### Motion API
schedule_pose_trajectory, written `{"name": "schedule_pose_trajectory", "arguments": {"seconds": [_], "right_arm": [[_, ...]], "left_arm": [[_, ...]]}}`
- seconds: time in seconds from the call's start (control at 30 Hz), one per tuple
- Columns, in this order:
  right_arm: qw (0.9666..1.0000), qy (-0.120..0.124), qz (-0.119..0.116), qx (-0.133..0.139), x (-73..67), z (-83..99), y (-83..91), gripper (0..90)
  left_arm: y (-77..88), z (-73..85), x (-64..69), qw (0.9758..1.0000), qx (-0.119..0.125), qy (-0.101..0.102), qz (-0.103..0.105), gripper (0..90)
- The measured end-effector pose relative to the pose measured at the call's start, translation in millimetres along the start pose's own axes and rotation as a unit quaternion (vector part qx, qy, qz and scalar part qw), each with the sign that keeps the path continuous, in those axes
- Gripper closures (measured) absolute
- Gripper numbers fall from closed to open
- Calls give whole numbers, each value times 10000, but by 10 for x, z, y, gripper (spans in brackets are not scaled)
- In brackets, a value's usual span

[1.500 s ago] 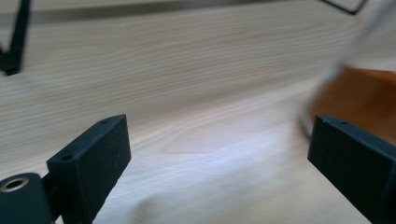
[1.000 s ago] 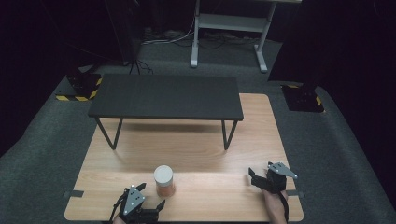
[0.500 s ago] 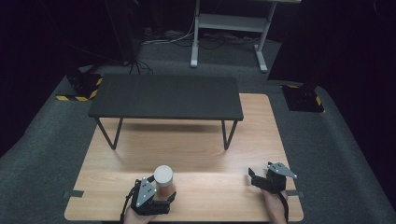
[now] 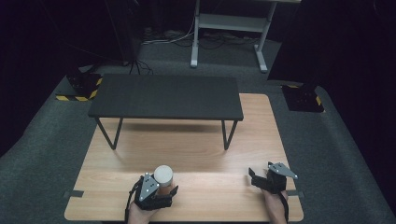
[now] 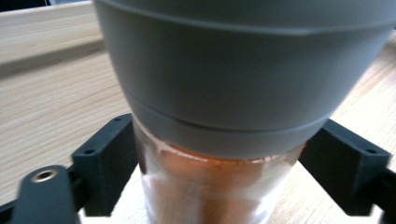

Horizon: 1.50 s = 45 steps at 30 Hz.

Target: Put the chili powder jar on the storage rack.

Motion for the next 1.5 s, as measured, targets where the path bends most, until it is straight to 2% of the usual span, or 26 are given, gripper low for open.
{"name": "schedule_pose_trajectory", "arguments": {"seconds": [0.33, 0.4, 0.87, 0.97, 1.1, 1.27, 1.5], "right_arm": [[10000, 19, 11, -24, -7, -5, -5, 97], [10000, 22, 13, -25, -9, -5, -5, 97], [10000, 26, 6, -31, -8, -6, -7, 98], [10000, 23, 1, -29, -6, -5, -6, 97], [10000, 43, -10, -30, -7, -7, -9, 98], [10000, 31, -16, -21, -5, -5, -6, 98], [10000, 5, -25, 21, 3, 6, 3, 97]], "left_arm": [[22, 32, -9, 9999, 94, 15, -90, 298], [21, 41, -16, 9999, 113, 55, -77, 301], [37, 110, -49, 9996, 283, 10, -1, 311], [49, 145, -90, 9993, 367, 60, 83, 313], [73, 144, -108, 9991, 408, 121, 73, 314], [98, 28, -105, 9991, 426, 18, 76, 314], [53, -201, -114, 9995, 303, -60, 95, 314]]}}
Point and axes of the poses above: each handheld gripper's, and its own axes: y roughly backward along the jaws, z roughly out of its underside, x roughly to its right, the point moved 3 cm from there along -y, roughly forward along the jaws, and after that the axes turned 9 degrees about x, right-handed, at the moved point
